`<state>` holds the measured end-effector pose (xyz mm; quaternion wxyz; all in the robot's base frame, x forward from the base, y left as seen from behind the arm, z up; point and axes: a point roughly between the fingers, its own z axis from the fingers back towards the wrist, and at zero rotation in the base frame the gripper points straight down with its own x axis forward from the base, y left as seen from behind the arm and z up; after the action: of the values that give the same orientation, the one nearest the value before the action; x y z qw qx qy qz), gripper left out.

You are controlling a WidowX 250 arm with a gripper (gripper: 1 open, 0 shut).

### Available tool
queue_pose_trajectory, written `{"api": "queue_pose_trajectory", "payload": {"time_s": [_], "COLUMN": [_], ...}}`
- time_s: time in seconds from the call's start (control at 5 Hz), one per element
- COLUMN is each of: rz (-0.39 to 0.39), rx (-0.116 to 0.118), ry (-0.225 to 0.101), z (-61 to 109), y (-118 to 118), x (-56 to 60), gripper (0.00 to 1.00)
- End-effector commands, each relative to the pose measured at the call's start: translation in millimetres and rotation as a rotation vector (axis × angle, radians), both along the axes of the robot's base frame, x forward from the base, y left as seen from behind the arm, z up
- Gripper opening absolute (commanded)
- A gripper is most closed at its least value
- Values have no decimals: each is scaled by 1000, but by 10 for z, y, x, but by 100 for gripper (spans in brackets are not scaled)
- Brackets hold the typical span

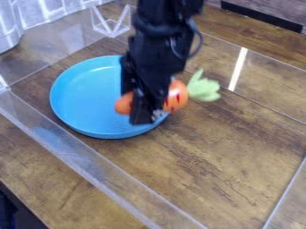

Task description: Put the carrot in the blue tray

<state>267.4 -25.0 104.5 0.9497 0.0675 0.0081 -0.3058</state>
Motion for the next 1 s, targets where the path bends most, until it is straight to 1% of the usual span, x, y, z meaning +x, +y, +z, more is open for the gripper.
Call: {"api": "queue_pose_trajectory", "payload": {"time_s": [0.0,0.2,0.6,0.8], "rz": [12,7,-10,-16], "rx": [17,11,7,2], "ry": [-77,-87,-108,-113], "z": [222,234,259,249], "y": [119,112,71,64], "x": [38,36,-5,-25], "gripper": [0,0,0,0]}}
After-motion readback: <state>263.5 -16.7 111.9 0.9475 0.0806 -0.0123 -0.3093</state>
